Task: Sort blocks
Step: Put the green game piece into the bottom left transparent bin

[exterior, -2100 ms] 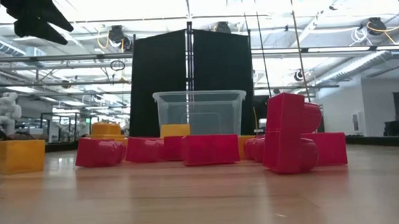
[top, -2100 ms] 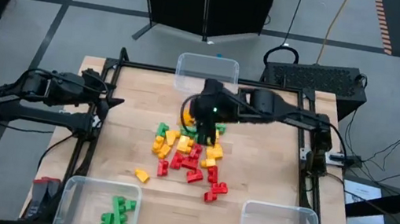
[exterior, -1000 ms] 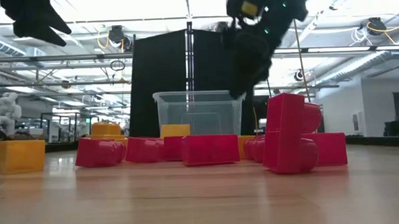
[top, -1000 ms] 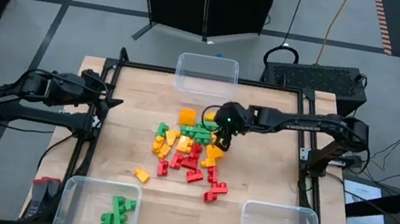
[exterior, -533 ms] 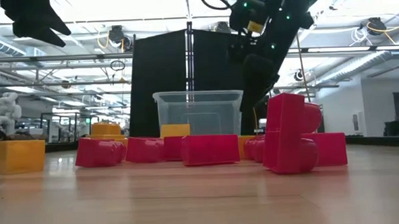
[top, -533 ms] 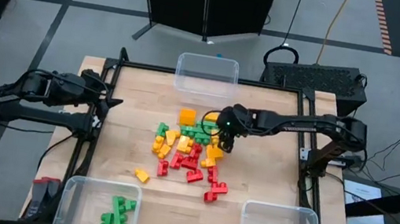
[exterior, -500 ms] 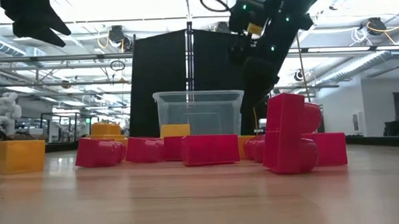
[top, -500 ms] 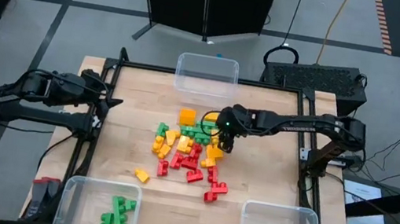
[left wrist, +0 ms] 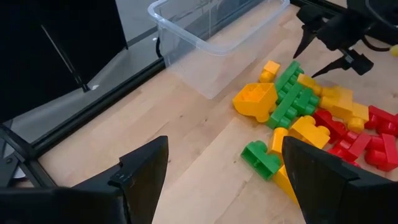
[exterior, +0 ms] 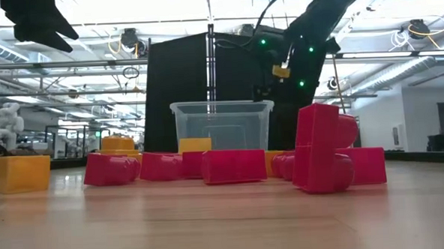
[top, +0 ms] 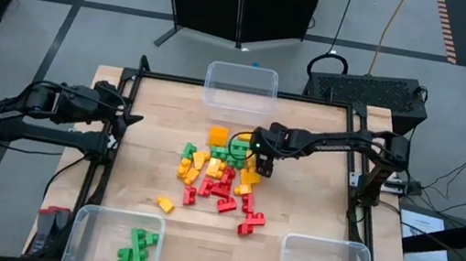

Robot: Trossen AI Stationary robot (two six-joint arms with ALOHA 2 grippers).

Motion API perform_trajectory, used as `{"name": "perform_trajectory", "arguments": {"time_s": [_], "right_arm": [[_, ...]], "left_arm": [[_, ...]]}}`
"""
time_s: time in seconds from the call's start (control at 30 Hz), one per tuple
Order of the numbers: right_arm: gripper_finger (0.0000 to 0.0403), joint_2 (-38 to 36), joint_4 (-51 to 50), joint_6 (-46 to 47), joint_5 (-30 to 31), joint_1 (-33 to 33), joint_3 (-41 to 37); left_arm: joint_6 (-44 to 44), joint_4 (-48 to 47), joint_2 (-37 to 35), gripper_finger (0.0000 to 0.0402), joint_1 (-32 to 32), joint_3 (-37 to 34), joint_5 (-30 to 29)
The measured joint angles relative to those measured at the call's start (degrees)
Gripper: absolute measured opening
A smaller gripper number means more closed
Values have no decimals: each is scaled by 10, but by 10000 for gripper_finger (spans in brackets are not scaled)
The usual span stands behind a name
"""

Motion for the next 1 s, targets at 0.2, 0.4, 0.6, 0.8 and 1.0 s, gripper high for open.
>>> {"name": "perform_trajectory", "arguments": {"time_s": [0.2,0.4,0.6,0.8,1.0], "right_arm": [[300,0,33,-13,16,-17,0],[300,0,59,-38,-7,-26,1],[300,0,74,-60,-24,-35,1],[300,0,82,-63,-38,-37,1],[300,6,83,-70,-38,-38,2]], "left_arm": [[10,0,0,287,0,0,-1],[15,0,0,287,0,0,-2],[15,0,0,287,0,0,-2],[15,0,0,287,0,0,-2],[15,0,0,287,0,0,-2]]}}
